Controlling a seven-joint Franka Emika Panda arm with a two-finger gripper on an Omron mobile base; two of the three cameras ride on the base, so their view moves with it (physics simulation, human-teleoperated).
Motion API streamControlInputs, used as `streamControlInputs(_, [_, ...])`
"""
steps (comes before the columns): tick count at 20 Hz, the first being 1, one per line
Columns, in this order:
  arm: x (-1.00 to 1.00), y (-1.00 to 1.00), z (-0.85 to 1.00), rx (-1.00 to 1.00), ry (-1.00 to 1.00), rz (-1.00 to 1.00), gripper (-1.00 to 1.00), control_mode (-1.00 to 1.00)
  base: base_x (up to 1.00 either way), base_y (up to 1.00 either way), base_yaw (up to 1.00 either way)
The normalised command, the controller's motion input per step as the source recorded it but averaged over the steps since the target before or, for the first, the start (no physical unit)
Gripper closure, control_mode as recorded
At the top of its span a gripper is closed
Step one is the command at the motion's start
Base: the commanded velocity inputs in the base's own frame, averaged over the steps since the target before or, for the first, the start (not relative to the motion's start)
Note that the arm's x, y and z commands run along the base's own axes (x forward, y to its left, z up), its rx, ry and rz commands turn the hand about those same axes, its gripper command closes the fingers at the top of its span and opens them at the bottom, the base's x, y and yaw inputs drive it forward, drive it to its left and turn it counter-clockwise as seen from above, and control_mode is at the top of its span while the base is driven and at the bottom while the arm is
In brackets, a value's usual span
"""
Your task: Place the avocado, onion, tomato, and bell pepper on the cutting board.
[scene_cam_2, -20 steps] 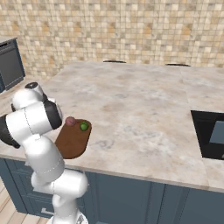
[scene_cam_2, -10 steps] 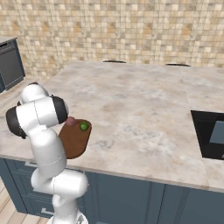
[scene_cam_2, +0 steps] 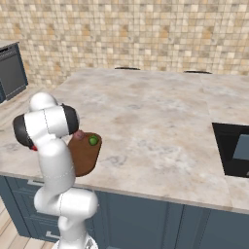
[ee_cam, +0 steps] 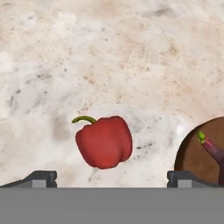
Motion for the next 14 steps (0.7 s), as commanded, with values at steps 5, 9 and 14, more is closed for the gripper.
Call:
streamControlInputs(5, [0.08,0.05,-0.19,-0.03,0.0,0.0,-1.0,-1.0,0.0,0.0,0.0])
streamControlInputs(9, [0.12,0.04,-0.18,-0.02,0.0,0.0,-1.0,-1.0,0.0,0.0,0.0])
streamControlInputs(14, [0.16,0.03,-0.19,-0.02,0.0,0.0,-1.0,-1.0,0.0,0.0,0.0])
